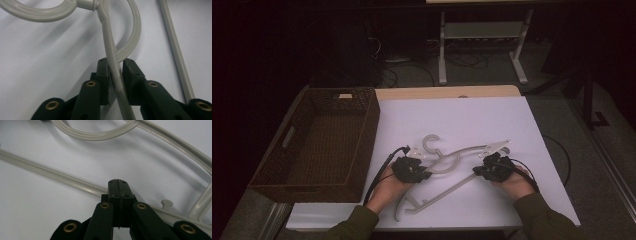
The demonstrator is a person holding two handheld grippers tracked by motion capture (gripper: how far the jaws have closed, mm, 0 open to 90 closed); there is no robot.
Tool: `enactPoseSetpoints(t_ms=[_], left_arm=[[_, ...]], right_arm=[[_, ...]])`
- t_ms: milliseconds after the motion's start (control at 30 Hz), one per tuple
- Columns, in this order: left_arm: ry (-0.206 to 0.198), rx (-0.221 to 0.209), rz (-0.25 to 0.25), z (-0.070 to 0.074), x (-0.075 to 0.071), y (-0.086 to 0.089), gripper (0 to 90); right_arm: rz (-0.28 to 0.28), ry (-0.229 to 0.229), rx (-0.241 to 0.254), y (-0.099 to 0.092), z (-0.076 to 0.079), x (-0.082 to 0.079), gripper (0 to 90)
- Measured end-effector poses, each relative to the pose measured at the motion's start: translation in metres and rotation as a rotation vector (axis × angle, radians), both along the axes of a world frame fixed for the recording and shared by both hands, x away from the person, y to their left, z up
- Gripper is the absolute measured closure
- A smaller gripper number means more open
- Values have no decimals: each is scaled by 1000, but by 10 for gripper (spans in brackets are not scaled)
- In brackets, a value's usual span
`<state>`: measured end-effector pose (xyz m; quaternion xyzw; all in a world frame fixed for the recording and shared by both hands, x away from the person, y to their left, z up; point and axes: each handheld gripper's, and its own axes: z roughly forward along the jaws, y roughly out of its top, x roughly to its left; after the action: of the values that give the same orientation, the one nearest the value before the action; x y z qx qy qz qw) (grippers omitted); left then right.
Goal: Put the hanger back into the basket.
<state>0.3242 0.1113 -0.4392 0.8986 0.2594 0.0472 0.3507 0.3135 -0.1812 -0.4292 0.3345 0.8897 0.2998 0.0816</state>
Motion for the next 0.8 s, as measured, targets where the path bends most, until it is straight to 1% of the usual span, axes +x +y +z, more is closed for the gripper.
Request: enactPoseSetpoints(t_ms=[100,267,467,600,667,733,800], left_arm=[[15,-6,10,1,1,0,767],[19,-4,44,2,0,-1,784],[25,11,81,3,-1,-2,798],[15,18,96,4,-1,-2,806],[13,14,108,5,-1,-2,810],[12,18,120,5,0,-1,816],[10,21,121,4,1,-1,821]], right_arm=[[1,-1,1,0,0,0,898],[-4,-6,6,0,0,0,898],[-4,-9,13,0,1,0,897],[-5,-13,18,0,2,0,897],[-3,-11,23,-1,2,0,897],[-3,-11,35,-1,4,0,896],[-1,-14,51,-2,5,0,889]])
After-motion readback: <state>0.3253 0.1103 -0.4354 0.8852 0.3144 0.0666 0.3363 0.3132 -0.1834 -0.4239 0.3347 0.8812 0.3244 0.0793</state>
